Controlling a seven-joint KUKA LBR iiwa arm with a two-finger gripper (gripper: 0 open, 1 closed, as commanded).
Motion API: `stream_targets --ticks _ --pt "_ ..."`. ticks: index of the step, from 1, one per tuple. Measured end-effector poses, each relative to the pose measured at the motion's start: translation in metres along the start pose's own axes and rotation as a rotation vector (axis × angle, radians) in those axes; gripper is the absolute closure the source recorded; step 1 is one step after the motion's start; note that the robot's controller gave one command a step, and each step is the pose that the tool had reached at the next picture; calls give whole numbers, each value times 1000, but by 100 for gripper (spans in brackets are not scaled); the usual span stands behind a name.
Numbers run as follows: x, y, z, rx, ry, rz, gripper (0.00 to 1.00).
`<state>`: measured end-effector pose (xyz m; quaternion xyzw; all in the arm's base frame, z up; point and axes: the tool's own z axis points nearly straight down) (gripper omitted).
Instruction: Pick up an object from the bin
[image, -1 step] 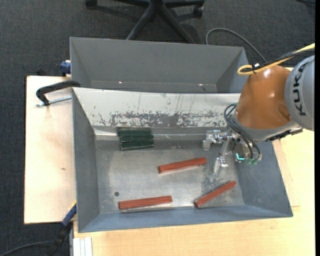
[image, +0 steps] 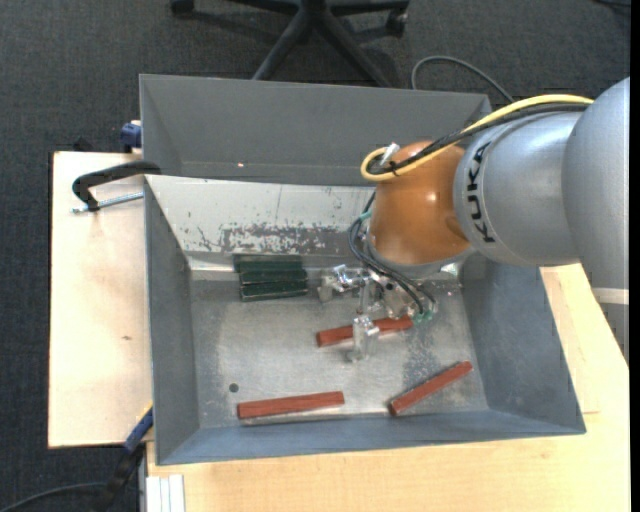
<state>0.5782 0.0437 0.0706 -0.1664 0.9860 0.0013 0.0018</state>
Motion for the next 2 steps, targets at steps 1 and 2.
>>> stream_targets --ticks 1,2 --pt "0 -1 -1 2 -1 1 100" --pt "-1 30 -177 4 -11 32 100"
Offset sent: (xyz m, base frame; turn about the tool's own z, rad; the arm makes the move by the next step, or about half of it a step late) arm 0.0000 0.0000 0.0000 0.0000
